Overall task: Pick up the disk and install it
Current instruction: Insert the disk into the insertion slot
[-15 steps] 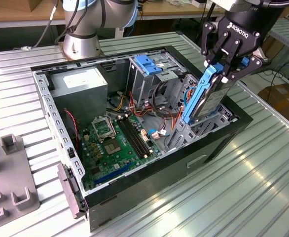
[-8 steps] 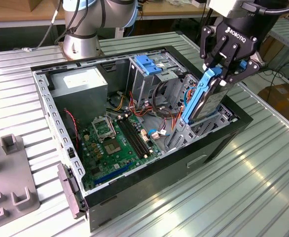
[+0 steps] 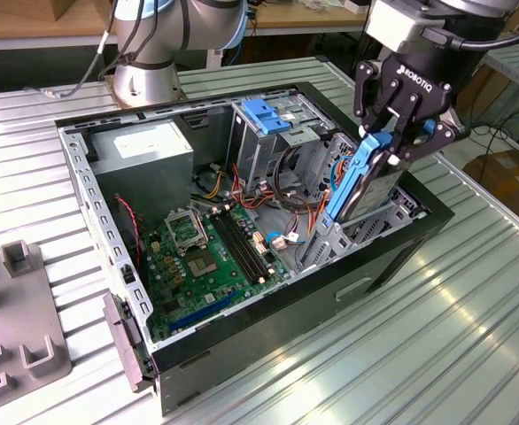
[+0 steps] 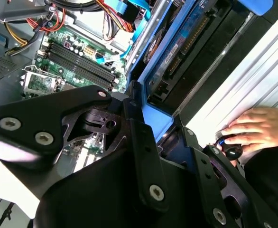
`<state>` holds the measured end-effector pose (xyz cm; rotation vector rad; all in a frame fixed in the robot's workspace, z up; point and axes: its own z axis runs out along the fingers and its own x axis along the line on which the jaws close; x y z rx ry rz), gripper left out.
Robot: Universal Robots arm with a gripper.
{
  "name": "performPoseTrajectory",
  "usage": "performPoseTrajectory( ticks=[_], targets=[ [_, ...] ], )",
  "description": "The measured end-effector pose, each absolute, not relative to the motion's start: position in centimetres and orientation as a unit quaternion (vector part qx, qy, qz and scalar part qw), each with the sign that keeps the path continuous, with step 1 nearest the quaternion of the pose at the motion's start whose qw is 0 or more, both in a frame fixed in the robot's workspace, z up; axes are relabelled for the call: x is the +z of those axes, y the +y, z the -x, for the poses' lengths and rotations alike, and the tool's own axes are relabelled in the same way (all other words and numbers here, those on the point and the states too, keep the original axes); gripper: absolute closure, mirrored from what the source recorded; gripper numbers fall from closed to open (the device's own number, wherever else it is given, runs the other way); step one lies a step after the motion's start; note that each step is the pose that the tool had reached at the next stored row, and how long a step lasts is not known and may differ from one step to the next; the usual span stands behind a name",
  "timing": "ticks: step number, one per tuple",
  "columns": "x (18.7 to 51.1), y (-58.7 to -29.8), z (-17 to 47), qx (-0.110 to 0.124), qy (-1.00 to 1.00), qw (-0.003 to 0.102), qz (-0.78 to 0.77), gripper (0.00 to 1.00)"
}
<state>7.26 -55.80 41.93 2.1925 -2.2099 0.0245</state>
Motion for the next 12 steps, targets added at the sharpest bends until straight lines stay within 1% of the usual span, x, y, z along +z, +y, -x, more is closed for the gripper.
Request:
performPoseTrajectory(
  ticks=[12],
  targets=[
    [39.5,-55.8,-7.3,0.008,-0.710,0.014,-0.704,0.64]
  ],
)
